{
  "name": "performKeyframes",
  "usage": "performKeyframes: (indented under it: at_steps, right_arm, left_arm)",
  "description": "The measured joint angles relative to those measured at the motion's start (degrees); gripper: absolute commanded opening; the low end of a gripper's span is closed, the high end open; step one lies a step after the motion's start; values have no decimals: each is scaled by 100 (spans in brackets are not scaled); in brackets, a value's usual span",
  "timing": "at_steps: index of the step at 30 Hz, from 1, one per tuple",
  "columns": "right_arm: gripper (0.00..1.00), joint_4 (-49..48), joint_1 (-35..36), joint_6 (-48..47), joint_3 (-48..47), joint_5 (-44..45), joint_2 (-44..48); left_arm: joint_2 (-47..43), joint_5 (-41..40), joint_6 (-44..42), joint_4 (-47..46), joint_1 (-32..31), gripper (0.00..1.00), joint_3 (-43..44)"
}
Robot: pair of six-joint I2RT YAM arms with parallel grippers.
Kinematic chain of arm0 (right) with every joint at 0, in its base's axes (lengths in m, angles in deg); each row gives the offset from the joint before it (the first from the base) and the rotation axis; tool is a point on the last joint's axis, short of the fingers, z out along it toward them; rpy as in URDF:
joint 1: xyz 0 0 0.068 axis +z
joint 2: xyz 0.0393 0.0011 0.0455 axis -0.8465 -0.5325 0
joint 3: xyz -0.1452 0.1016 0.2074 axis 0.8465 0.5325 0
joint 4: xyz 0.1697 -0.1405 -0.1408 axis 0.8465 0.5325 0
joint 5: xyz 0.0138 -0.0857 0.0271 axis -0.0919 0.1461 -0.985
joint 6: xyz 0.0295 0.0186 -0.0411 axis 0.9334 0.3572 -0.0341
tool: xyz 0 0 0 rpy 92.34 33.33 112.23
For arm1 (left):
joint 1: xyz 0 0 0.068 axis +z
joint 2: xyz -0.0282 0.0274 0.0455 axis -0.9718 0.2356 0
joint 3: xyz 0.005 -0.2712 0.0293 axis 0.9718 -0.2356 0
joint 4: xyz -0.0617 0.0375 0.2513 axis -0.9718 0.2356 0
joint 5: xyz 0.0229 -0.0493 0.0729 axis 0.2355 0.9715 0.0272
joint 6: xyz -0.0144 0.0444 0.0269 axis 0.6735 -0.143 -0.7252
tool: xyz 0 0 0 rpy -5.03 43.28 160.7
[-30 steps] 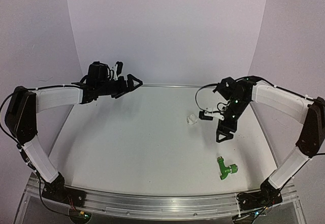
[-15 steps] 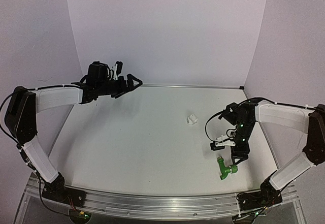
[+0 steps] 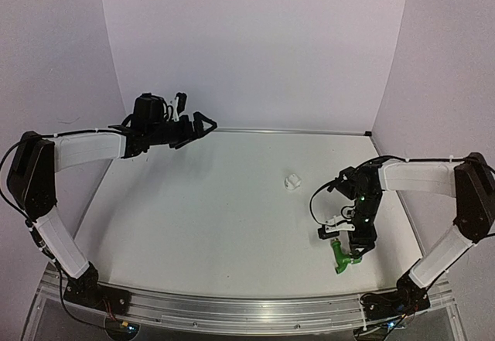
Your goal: Install the water faucets
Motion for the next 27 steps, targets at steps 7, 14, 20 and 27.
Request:
performKeyframes:
  at_steps: [7, 14, 20, 27]
  right_arm:
    - [70, 18, 103, -48, 0, -62, -304]
    - [61, -165, 653, 148, 115, 340, -536]
    - [44, -507, 772, 479, 158, 730, -608]
    - [25, -1010, 772, 996, -299, 933, -810]
  left_arm:
    - [0, -15, 9, 0, 0, 100, 0]
    - [0, -24, 11, 0, 0, 100, 0]
    - [0, -31, 13, 2, 0, 100, 0]
    - [0, -54, 53, 0, 0, 100, 0]
